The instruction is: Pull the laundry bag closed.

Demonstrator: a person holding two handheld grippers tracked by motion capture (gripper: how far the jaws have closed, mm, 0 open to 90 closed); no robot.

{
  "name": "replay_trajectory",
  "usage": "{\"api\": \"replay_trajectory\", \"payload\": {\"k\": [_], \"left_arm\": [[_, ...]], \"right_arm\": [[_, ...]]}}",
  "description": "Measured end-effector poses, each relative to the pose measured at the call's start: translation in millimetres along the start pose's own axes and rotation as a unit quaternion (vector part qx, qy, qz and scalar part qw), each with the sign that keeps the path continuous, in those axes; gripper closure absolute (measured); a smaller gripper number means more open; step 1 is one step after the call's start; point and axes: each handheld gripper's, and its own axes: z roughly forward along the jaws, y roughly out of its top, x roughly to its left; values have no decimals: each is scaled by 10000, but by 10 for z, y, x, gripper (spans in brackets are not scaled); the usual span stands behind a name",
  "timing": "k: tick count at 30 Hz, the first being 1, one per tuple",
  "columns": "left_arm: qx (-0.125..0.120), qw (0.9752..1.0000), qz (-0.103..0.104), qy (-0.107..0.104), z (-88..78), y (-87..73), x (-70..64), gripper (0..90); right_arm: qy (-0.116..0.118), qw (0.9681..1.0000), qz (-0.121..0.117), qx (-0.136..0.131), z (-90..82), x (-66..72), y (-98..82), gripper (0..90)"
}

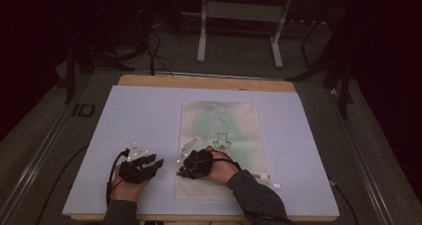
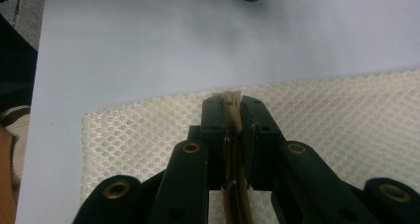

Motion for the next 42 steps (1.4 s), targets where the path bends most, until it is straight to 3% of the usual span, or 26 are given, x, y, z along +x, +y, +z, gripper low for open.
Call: {"api": "replay_trajectory", "payload": {"k": [5, 10, 12, 14, 15, 16, 19, 32, 36, 42], "left_arm": [[-28, 9991, 148, -401, -46, -22, -84, 681], [-17, 9974, 315, -654, -43, -42, -191, 688], [20, 9947, 507, -900, -33, -52, -239, 769], [20, 9947, 507, -900, -33, -52, -239, 791], [-20, 9918, 592, -1135, -49, -78, -289, 866], [-20, 9918, 592, -1135, -49, -78, -289, 884], [-1, 9886, 587, -1384, -33, -92, -321, 890], [361, 9844, 924, -1456, 103, -84, -434, 890], [505, 9809, 1233, -1414, 164, -79, -510, 891], [509, 9817, 1148, -1434, 171, -81, -495, 892]], "right_arm": [[69, 10000, 61, -1, 20, -23, -37, 816], [139, 9998, 110, -25, 22, -42, -55, 817], [134, 9999, 91, 3, 21, -43, -48, 817], [138, 9999, 86, -4, 23, -45, -48, 817], [163, 9998, 89, -32, 26, -52, -54, 817], [165, 9998, 102, -31, 24, -53, -56, 817], [167, 9998, 96, -35, 25, -54, -56, 816], [265, 9994, 186, -105, 33, -71, -77, 816], [294, 9993, 190, -108, 30, -74, -86, 817], [230, 9997, 79, -31, 30, -51, -71, 819]]}}
